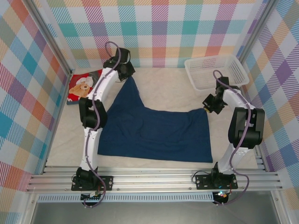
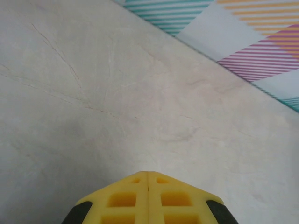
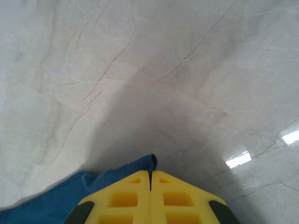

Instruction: Fold and stack the t-shirts

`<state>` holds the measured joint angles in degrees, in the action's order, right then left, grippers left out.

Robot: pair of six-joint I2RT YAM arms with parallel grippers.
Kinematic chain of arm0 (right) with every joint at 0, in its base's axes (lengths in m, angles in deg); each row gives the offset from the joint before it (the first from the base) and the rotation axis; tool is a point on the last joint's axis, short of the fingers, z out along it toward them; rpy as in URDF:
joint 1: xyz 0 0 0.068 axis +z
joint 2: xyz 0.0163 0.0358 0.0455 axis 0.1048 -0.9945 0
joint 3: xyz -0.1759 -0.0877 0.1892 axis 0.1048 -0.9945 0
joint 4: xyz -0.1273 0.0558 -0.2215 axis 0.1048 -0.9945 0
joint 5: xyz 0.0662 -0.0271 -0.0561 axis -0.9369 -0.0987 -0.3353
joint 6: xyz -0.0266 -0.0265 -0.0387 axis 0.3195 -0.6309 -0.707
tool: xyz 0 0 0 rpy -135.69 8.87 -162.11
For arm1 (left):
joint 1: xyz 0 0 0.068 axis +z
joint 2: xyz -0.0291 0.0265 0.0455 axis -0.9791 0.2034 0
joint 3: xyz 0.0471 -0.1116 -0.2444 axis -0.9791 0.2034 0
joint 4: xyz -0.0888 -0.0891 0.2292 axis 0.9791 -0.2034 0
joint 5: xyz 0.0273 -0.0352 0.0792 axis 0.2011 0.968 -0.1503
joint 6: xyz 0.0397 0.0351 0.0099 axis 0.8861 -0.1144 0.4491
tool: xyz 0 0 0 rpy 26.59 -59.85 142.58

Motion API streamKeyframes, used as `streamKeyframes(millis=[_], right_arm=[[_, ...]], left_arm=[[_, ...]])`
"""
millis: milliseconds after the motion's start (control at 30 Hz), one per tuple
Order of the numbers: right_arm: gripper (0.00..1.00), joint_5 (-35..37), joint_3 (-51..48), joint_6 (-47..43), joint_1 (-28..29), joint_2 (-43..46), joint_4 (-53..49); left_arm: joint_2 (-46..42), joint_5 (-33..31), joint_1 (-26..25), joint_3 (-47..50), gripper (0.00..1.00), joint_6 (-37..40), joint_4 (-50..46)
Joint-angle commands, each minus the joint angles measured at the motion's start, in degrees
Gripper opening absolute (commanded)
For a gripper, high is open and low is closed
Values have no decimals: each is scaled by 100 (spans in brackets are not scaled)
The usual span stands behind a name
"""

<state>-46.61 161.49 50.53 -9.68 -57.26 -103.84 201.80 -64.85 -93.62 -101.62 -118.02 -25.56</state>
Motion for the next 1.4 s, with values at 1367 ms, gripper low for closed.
streamKeyframes(millis=[1367], right_arm=[[0,451,-2038,193,150,2438,-2188]], left_arm=[[-7444,-701,-822,6680,0,-724,-2560]])
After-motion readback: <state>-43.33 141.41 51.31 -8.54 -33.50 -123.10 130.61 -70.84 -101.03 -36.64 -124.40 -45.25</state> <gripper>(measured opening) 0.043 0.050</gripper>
